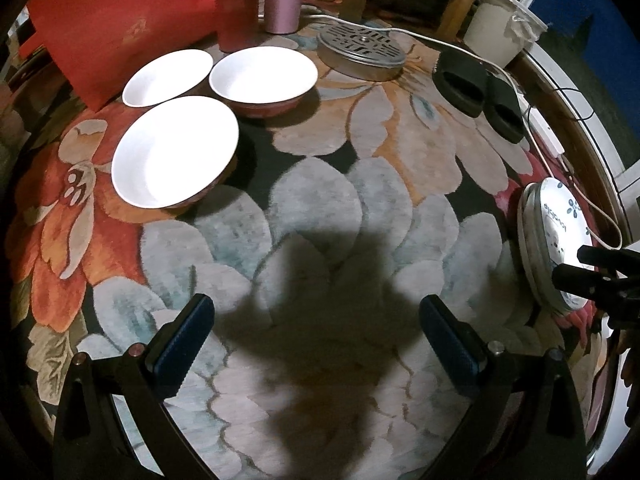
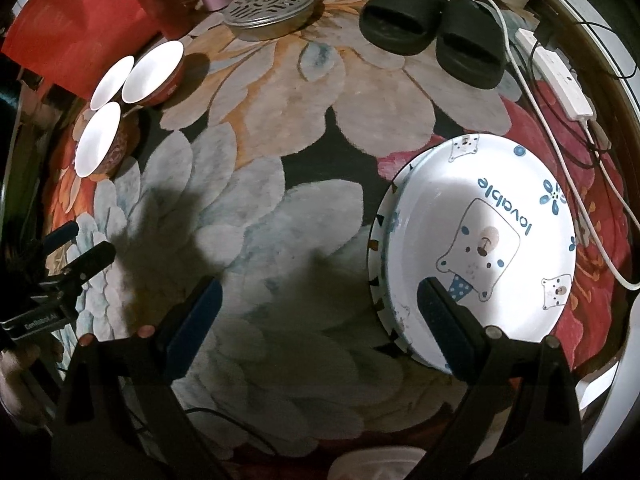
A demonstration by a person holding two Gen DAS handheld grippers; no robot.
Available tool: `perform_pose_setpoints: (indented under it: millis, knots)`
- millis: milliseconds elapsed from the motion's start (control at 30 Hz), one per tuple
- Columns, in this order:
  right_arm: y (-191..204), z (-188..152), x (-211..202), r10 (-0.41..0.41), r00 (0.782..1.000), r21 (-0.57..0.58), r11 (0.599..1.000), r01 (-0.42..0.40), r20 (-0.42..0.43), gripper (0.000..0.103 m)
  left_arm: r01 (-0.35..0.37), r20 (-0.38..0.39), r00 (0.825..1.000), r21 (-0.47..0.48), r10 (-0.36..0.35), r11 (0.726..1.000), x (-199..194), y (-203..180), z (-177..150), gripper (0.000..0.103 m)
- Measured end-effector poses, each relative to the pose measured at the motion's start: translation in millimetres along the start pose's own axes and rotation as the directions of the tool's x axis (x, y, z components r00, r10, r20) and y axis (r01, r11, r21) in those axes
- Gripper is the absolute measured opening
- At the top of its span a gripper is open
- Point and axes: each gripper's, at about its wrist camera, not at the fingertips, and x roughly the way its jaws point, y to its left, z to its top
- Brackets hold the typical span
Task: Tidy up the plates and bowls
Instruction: 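Move the right tool toward the group of white bowls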
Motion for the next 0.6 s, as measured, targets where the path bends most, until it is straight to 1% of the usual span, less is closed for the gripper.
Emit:
perform_pose_setpoints:
  millis: [600]
  knots:
    - [39,9,7,0.023,1.0,-0.062,0.998,-0.023,-0.001,0.099,-0.024,0.004,1.0,-0.064,0.025,0.998,-6,37,-9,0.102]
